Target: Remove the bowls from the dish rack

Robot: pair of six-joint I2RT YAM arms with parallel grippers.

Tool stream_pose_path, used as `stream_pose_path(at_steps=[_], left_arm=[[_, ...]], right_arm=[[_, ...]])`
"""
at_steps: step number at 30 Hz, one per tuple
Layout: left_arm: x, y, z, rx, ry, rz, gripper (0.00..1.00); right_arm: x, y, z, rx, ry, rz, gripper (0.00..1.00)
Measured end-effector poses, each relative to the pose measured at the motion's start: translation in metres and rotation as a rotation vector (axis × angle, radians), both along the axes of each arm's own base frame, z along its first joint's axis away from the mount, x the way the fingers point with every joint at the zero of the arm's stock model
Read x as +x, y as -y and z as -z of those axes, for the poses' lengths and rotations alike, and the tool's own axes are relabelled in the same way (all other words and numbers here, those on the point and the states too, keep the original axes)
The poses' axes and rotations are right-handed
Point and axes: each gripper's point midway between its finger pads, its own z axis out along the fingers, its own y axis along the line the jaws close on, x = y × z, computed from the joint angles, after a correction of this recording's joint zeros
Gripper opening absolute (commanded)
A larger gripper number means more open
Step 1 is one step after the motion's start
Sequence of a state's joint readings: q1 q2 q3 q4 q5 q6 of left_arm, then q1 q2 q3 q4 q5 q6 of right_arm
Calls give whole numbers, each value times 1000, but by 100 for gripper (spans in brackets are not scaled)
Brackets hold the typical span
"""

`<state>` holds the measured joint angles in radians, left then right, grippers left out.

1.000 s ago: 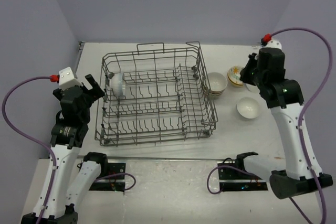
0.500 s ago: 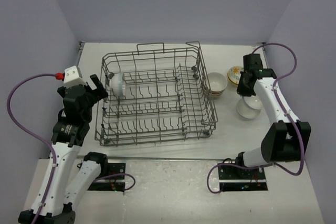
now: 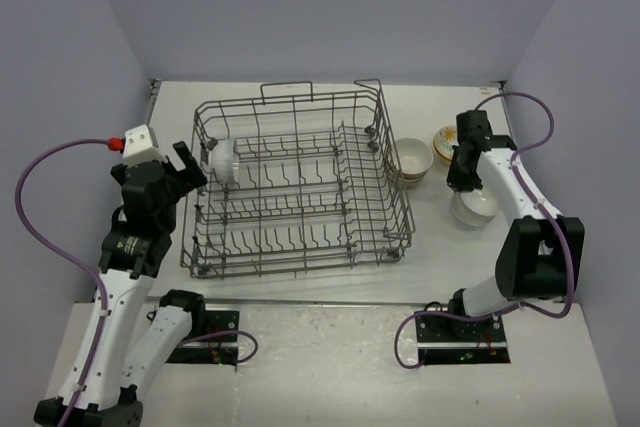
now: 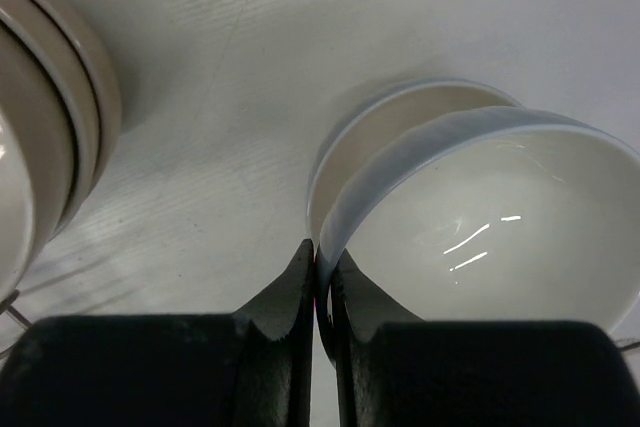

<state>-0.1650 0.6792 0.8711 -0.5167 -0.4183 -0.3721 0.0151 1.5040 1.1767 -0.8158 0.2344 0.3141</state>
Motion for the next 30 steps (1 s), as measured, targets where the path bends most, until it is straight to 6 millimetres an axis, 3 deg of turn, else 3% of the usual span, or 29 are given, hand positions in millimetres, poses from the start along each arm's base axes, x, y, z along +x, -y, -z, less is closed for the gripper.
stream_pose_path(at_steps=[5,10,15,20,27,30], left_arm=[[0,0,1,2,-3,1,100],[0,2,1,2,-3,7,100],[1,2,1,2,-3,10,100],[1,2,1,10,-8,13,100],[1,4,2,16,-11,22,100],[1,4,2,16,-12,22,100]], right_arm=[[-10,2,14,-11,-44,13,1],[-11,3,16,-12,-48,20,1],[-10,3,23,-13,-65,29,16],[-9,4,25,-26,-66,40,52],[-11,0,23,-48,-68,28,52],[-15,-2,10,-48,-45,20,51]])
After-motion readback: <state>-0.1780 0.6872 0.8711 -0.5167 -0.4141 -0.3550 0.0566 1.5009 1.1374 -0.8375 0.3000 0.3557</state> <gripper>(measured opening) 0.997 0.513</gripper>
